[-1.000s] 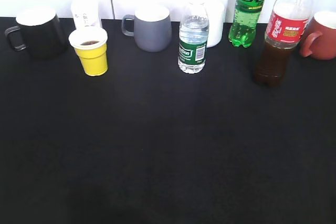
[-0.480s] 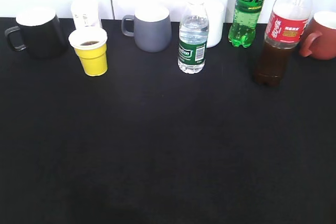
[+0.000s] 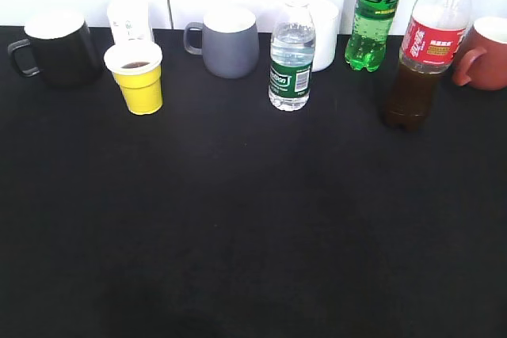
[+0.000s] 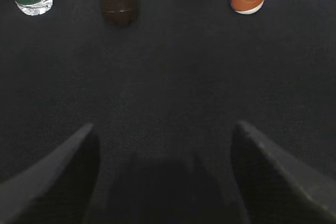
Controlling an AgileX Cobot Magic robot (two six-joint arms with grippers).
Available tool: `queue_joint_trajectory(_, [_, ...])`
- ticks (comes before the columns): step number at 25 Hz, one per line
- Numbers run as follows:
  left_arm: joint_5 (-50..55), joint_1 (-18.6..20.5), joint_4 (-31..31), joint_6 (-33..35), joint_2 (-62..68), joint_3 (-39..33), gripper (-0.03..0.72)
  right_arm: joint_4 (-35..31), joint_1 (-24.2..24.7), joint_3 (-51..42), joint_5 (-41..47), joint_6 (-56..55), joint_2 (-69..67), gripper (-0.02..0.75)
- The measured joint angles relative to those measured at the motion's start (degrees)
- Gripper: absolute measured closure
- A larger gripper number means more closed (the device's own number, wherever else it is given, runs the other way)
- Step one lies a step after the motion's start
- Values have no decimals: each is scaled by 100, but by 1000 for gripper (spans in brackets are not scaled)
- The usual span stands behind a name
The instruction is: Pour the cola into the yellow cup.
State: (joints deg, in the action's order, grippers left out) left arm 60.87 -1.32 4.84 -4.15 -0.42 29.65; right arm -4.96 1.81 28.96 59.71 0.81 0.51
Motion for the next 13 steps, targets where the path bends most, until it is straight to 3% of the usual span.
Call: queue_joint_trajectory(13, [0, 0, 0, 0, 0, 0, 148, 0, 0, 0, 0, 0, 0, 150])
